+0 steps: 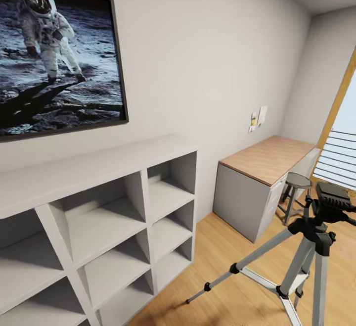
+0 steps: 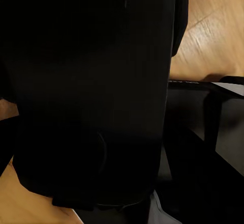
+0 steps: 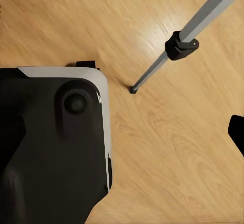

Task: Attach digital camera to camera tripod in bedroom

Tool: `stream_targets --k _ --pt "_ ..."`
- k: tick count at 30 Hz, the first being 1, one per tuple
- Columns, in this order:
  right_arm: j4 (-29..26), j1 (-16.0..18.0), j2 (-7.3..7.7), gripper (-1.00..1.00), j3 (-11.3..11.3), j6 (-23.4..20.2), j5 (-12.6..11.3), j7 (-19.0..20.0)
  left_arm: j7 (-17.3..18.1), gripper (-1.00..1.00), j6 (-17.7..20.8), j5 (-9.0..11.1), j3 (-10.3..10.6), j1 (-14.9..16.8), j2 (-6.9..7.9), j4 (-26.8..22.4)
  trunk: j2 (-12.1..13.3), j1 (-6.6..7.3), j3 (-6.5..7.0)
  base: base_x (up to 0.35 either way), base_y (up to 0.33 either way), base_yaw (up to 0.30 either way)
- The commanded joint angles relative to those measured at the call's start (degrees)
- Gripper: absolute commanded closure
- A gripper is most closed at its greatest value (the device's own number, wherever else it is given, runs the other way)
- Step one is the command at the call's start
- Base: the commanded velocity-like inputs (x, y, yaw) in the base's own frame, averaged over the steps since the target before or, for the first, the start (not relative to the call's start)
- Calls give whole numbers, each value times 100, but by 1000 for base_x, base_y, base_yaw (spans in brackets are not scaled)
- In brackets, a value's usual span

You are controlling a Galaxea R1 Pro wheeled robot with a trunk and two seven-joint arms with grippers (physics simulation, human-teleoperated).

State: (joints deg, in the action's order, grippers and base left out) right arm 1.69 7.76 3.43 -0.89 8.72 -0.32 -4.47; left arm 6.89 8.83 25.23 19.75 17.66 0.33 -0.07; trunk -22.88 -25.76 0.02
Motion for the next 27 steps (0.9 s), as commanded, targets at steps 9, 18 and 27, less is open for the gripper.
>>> stream_targets --k 9,18,27 --pt "16 6 -1 -100 -8 33 -3 -10 23 100 22 52 46 1 3 -1 -4 -3 -2 28 75 -243" --pt "16 6 -1 -100 -8 33 -3 -10 23 100 22 52 46 1 5 -1 -4 -3 -2 1 3 -243" --pt "17 6 -1 -100 -8 33 -3 -10 23 100 22 52 48 1 3 -1 -4 -3 -2 0 0 -243"
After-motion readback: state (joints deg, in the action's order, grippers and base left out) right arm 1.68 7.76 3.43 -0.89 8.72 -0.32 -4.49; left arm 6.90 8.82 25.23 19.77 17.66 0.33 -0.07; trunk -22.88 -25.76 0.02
